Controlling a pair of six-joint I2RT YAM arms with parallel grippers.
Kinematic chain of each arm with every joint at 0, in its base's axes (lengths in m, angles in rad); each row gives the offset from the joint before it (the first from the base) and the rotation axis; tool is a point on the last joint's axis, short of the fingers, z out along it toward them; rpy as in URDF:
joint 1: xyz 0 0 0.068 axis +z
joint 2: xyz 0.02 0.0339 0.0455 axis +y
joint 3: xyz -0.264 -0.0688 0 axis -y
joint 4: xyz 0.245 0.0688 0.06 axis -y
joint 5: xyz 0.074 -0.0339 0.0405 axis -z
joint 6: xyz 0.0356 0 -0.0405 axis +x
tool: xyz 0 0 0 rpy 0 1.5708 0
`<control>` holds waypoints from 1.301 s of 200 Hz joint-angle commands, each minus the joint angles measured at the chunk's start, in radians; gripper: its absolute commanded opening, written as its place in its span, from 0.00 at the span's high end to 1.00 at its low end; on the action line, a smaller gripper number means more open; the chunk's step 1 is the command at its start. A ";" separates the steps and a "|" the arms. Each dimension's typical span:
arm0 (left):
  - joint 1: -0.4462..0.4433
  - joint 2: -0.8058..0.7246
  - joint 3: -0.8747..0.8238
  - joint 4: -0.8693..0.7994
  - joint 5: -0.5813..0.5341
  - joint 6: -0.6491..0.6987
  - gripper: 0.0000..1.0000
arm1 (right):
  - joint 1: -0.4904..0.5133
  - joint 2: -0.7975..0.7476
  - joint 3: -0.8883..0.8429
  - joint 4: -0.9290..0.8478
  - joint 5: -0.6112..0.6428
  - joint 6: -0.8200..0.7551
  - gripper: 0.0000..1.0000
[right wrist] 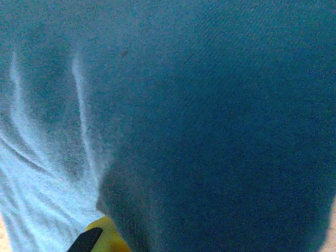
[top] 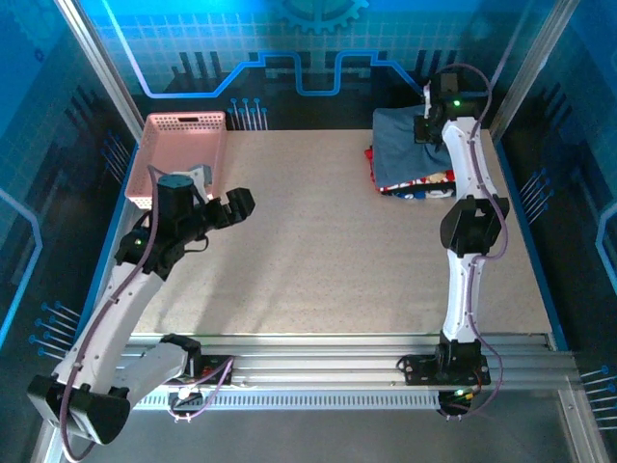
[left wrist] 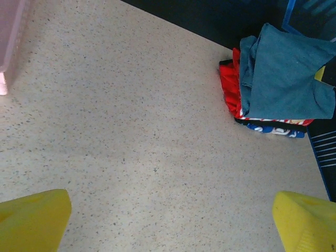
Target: Fold and stack the t-shirts
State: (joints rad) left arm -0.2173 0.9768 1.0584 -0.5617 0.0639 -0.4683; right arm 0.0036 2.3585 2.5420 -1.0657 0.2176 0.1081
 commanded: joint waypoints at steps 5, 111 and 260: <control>0.013 -0.022 0.046 -0.106 -0.028 0.053 0.01 | -0.061 0.096 0.057 0.053 -0.014 0.050 0.74; 0.014 -0.170 -0.028 -0.167 -0.027 -0.048 0.01 | -0.188 -0.473 -0.778 0.370 -0.143 0.176 0.00; 0.032 -0.204 -0.715 0.749 -0.545 0.352 0.01 | -0.011 -1.362 -2.028 1.063 -0.194 0.161 0.00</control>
State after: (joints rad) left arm -0.2005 0.7631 0.4301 -0.1856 -0.3672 -0.3134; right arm -0.0841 1.0264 0.5701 -0.3183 -0.1005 0.3305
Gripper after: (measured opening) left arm 0.991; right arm 0.997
